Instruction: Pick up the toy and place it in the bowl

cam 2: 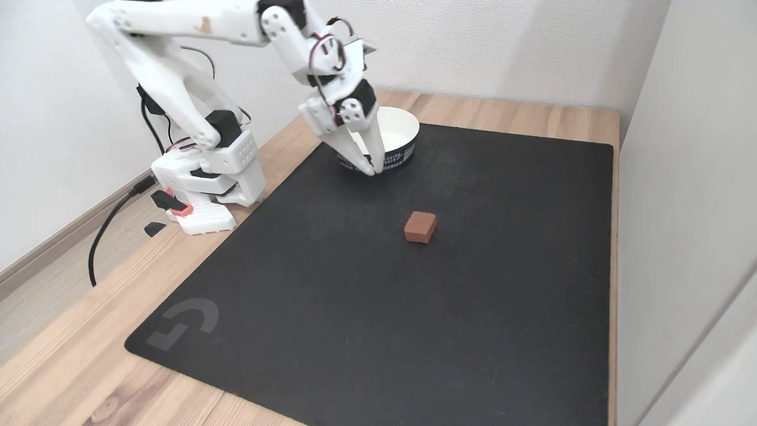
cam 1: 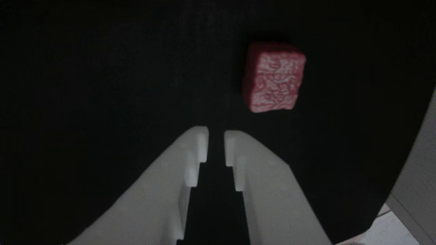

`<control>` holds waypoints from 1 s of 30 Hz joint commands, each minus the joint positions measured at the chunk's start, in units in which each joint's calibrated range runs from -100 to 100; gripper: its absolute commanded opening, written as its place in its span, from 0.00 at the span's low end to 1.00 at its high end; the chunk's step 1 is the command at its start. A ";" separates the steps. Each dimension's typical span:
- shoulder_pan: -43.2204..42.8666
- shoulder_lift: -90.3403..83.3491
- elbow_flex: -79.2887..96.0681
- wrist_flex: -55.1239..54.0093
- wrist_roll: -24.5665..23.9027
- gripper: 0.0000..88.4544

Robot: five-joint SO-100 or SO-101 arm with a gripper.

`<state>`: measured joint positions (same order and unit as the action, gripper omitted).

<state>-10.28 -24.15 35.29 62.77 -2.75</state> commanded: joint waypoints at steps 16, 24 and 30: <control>3.96 34.61 -39.21 8.70 -3.72 0.03; 5.22 39.19 -43.08 8.44 -3.72 0.03; 6.39 39.19 -43.08 8.02 -3.67 0.03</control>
<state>-4.95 15.32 -5.34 71.30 -6.41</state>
